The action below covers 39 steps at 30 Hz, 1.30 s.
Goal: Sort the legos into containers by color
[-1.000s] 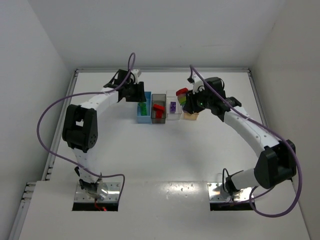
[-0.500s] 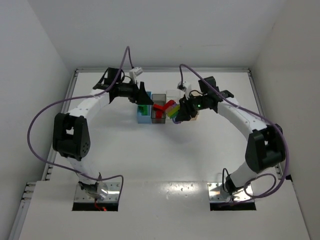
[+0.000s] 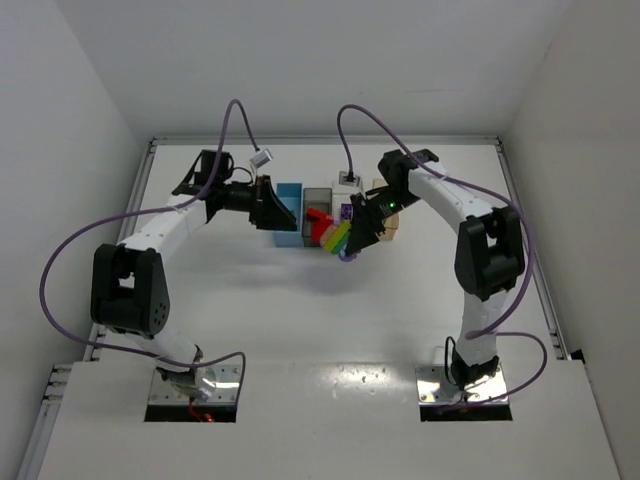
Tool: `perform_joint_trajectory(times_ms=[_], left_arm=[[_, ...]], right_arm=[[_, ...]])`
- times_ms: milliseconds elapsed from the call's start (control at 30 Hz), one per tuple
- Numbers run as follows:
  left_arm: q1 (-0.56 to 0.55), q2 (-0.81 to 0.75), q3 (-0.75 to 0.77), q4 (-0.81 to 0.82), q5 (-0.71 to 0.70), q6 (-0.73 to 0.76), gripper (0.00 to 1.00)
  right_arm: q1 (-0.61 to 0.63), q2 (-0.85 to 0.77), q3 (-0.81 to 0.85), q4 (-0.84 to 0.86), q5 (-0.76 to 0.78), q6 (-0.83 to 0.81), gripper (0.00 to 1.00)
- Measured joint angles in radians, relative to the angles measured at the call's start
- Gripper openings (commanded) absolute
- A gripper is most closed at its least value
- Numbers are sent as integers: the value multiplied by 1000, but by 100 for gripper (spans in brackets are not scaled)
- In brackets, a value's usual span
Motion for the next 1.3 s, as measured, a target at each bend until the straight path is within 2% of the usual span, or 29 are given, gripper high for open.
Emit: perform_joint_trajectory(times_ms=[167, 433, 633, 800, 967, 1200, 1233, 1300], left_arm=[[-22, -5, -1, 0, -19, 14, 74], [-105, -7, -1, -27, -71, 56, 74], [-124, -7, 4, -55, -79, 81, 74], [-128, -7, 14, -59, -83, 90, 61], [-129, -6, 25, -63, -85, 98, 58], [-144, -6, 38, -71, -92, 103, 33], [-144, -6, 38, -71, -95, 102, 26], [-144, -6, 39, -73, -95, 102, 21]], right_arm=[[4, 34, 38, -105, -45, -89, 14], [19, 45, 68, -146, -69, -127, 15], [27, 55, 71, -148, -71, -130, 15], [33, 57, 71, -148, -72, -132, 17], [47, 71, 71, -148, -71, -136, 17], [66, 79, 71, -153, -66, -143, 17], [66, 79, 71, -152, -65, -145, 17], [66, 79, 71, -152, -65, -145, 15]])
